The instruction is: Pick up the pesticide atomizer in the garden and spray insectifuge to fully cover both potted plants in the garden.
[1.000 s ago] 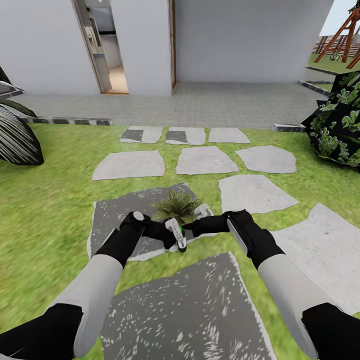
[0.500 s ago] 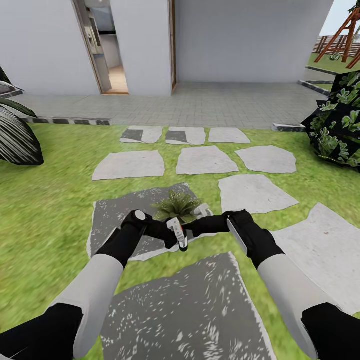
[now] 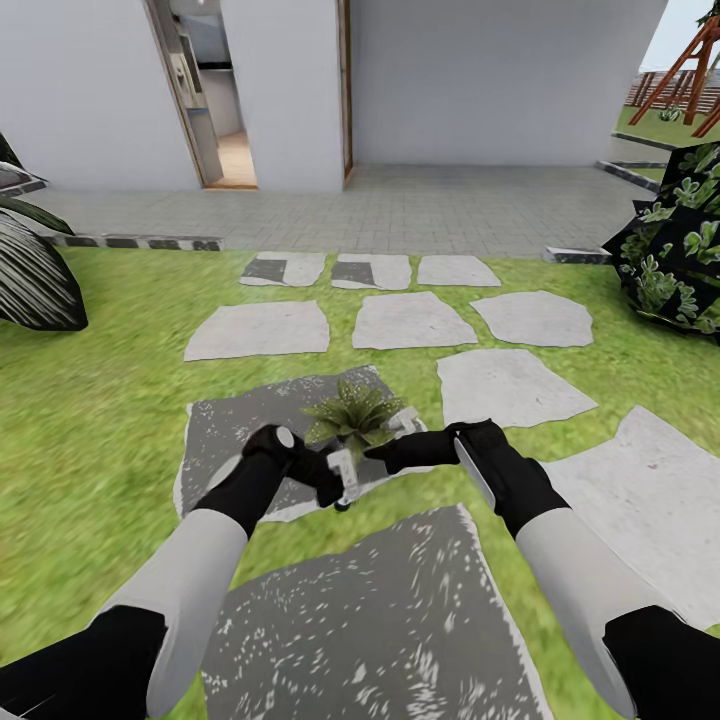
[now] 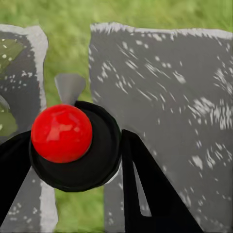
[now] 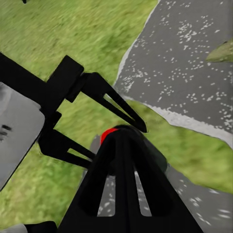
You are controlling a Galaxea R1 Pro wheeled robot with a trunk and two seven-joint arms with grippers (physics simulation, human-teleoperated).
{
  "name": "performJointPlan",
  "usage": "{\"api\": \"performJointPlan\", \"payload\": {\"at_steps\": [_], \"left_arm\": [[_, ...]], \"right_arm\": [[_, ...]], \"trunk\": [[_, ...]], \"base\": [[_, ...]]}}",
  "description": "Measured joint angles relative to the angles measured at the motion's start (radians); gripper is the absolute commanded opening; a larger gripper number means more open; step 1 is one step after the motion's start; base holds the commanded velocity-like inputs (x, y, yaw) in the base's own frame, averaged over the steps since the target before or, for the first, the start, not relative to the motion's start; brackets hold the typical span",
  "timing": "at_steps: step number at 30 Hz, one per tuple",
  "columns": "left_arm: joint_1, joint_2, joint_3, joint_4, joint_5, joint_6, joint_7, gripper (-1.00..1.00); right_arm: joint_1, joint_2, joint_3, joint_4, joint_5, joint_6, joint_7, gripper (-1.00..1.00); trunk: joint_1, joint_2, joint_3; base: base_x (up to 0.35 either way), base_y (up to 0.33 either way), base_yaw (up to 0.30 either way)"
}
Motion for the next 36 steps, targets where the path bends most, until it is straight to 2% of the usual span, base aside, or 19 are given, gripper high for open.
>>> {"api": "performJointPlan", "payload": {"at_steps": [1,3,5,9,10,11,16,18,19,22,24,26,28,29,31,34,35,36], "left_arm": [[0.0,0.0,0.001,0.004,-0.02,0.0,0.0,-1.0],[0.0,0.0,0.002,0.007,-0.034,0.0,0.0,-1.0],[0.0,0.026,0.003,0.009,-0.04,-0.001,0.0,-1.0],[0.0,0.105,0.004,0.009,-0.042,-0.002,-0.001,-1.0],[0.0,0.112,0.004,0.009,-0.042,-0.002,-0.001,-1.0],[0.0,0.121,0.004,0.009,-0.04,-0.002,-0.002,-1.0],[0.003,0.124,0.012,0.009,-0.034,0.0,-0.005,-1.0],[0.005,0.124,0.015,0.009,-0.031,-0.001,-0.006,-1.0],[0.005,0.124,0.016,0.009,-0.03,-0.001,-0.007,-1.0],[0.008,0.122,0.017,0.009,-0.029,-0.001,-0.007,-1.0],[0.012,0.12,0.017,0.009,-0.028,0.0,-0.007,-1.0],[0.025,0.12,0.018,0.009,-0.028,0.0,-0.007,-1.0],[0.04,0.12,0.028,0.008,-0.028,0.0,-0.007,-1.0],[0.046,0.12,0.057,0.007,-0.028,0.001,-0.007,-1.0],[0.05,0.122,0.124,0.007,-0.026,0.001,-0.004,-1.0],[0.052,0.122,0.274,0.007,-0.029,0.0,-0.003,-1.0],[0.052,0.123,0.319,0.007,-0.029,0.0,-0.002,-1.0],[0.056,0.124,0.377,0.007,-0.031,-0.001,0.0,-1.0]], "right_arm": [[0.0,0.0,0.001,0.0,0.0,0.0,0.0,-1.0],[0.0,0.0,0.001,0.0,0.0,0.0,0.0,-1.0],[0.0,-0.001,0.001,0.0,0.001,0.0,0.0,-1.0],[0.001,-0.002,-0.001,0.0,0.001,0.0,-0.001,-1.0],[0.001,-0.002,-0.002,0.001,0.0,0.0,-0.001,-1.0],[0.003,-0.004,-0.003,0.003,0.0,-0.001,-0.001,1.0],[0.013,-0.012,-0.005,0.012,0.0,-0.009,-0.003,1.0],[0.014,-0.023,-0.005,0.014,0.001,-0.012,-0.004,1.0],[0.015,-0.035,-0.006,0.014,0.002,-0.014,-0.004,1.0],[0.015,-0.118,-0.007,0.013,0.004,-0.026,-0.006,1.0],[0.015,-0.205,-0.008,0.014,0.003,-0.046,-0.009,1.0],[0.016,-0.266,-0.01,0.014,0.001,-0.077,-0.023,1.0],[0.021,-0.314,-0.012,0.021,0.0,-0.14,-0.073,1.0],[0.027,-0.35,-0.013,0.067,0.001,-0.21,-0.141,1.0],[0.032,-0.385,-0.015,0.188,-0.003,-0.295,-0.22,1.0],[0.034,-0.403,-0.024,0.375,-0.008,-0.384,-0.274,1.0],[0.035,-0.406,-0.036,0.42,-0.012,-0.406,-0.282,1.0],[0.035,-0.408,-0.07,0.483,-0.018,-0.439,-0.289,1.0]], "trunk": [[0.0,0.0,0.0],[0.0,0.0,0.0],[0.0,0.0,0.0],[0.0,0.0,0.0],[0.0,0.0,0.0],[0.0,0.0,0.0],[0.0,0.0,0.0],[0.0,0.0,0.0],[0.0,0.0,0.0],[0.0,0.0,0.0],[0.0,0.0,0.0],[0.0,0.0,0.0],[0.0,0.0,0.0],[0.0,0.0,0.0],[0.0,0.0,0.0],[0.0,0.0,0.0],[0.0,0.0,0.0],[0.0,0.0,0.0]], "base": [[0.0,0.0,0.0],[0.0,0.0,0.0],[0.0,0.0,0.0],[0.0,0.0,0.0],[0.0,0.0,0.0],[0.0,0.0,0.0],[0.0,0.0,0.0],[0.0,0.0,0.0],[0.0,0.0,0.0],[0.0,0.0,0.0],[0.0,0.0,0.0],[0.0,0.0,0.0],[0.0,0.0,0.0],[0.0,0.0,0.0],[0.0,0.0,0.0],[0.0,0.0,0.0],[0.0,0.0,0.0],[0.0,0.0,0.0]]}}
